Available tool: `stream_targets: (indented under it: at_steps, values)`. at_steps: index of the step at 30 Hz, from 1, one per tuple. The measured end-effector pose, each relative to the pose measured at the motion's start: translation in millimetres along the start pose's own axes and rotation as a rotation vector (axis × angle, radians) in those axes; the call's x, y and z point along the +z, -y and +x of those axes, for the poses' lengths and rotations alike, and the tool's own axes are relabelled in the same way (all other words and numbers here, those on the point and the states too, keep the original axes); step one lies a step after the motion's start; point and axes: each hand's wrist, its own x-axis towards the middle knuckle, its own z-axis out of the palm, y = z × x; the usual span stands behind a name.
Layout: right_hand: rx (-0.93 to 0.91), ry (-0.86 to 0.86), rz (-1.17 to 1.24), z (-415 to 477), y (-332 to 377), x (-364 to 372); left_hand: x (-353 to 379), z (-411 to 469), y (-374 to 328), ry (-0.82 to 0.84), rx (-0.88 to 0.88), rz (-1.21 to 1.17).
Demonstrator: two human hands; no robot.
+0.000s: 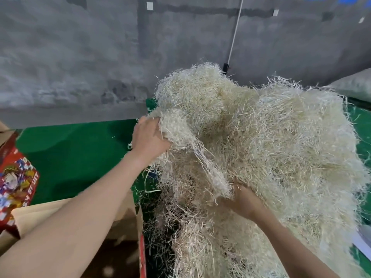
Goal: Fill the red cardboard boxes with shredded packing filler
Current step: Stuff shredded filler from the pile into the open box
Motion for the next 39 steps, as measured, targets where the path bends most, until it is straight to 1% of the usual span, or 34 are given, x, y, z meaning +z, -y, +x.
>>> stream_targets:
  at_steps: [2, 3, 6, 7, 9, 11, 13, 15, 17, 20, 22, 26, 27, 28, 29, 30, 31, 32, 33, 34, 35, 36, 37, 39]
  values:
    - [-0.067, 0.012, 0.029, -7, 11, -17, 1, -5, -3, 0.069, -0.092, -0.136]
    - [-0.126, -0.028, 0.068, -10, 20, -29, 4, -8, -5, 0.096, -0.12, -0.19]
    - [-0.33, -0.236, 0.282, -17, 59, -63, 12, -12, -12, 0.171, -0.17, -0.361]
    - [-0.373, -0.252, 0.374, -18, 73, -68, 12, -12, -14, 0.203, -0.208, -0.436]
    - [-0.34, -0.179, 0.564, -11, 90, -69, 7, -14, -24, 0.256, -0.283, -0.574]
    - [-0.292, -0.079, 0.655, -8, 97, -58, 1, -16, -32, 0.318, -0.35, -0.717]
    - [-0.254, -0.047, 0.564, -4, 99, -43, -5, -18, -34, 0.418, -0.421, -0.787]
    - [-0.252, -0.002, 0.445, 3, 99, -26, -7, -23, -29, 0.517, -0.451, -0.868]
    - [-0.275, 0.025, 0.373, 5, 98, -15, -5, -30, -23, 0.535, -0.456, -0.931]
    - [-0.339, -0.054, 0.242, 6, 87, -9, -5, -33, -16, 0.506, -0.423, -1.108]
    - [-0.375, -0.105, 0.146, 7, 75, -10, -7, -32, -16, 0.52, -0.441, -1.218]
    - [-0.377, -0.218, 0.006, 9, 51, -19, -16, -26, -13, 0.541, -0.448, -1.208]
    - [-0.392, -0.252, -0.036, 11, 44, -21, -19, -23, -12, 0.582, -0.41, -1.142]
    - [-0.37, -0.29, -0.038, 11, 38, -25, -22, -19, -13, 0.65, -0.319, -0.941]
    - [-0.328, -0.339, 0.008, 13, 32, -29, -23, -16, -16, 0.781, -0.189, -0.649]
    - [-0.276, -0.376, 0.088, 14, 30, -33, -25, -16, -23, 0.951, -0.079, -0.347]
    - [-0.246, -0.4, 0.163, 15, 29, -36, -22, -18, -29, 1.089, -0.003, -0.07]
    - [-0.248, -0.396, 0.204, 16, 33, -38, -15, -22, -34, 1.172, 0.041, 0.135]
    - [-0.283, -0.383, 0.203, 16, 37, -38, -6, -29, -39, 1.195, 0.071, 0.308]
    - [-0.317, -0.366, 0.185, 15, 41, -37, 3, -33, -42, 1.137, 0.146, 0.462]
    - [-0.348, -0.37, 0.162, 13, 43, -35, 8, -35, -43, 1.022, 0.23, 0.613]
    - [-0.362, -0.383, 0.124, 10, 44, -33, 11, -35, -43, 0.864, 0.306, 0.725]
    - [-0.378, -0.402, 0.07, 7, 42, -32, 10, -33, -41, 0.693, 0.356, 0.788]
    - [-0.385, -0.421, -0.028, 2, 34, -27, 3, -21, -36, 0.392, 0.369, 0.76]
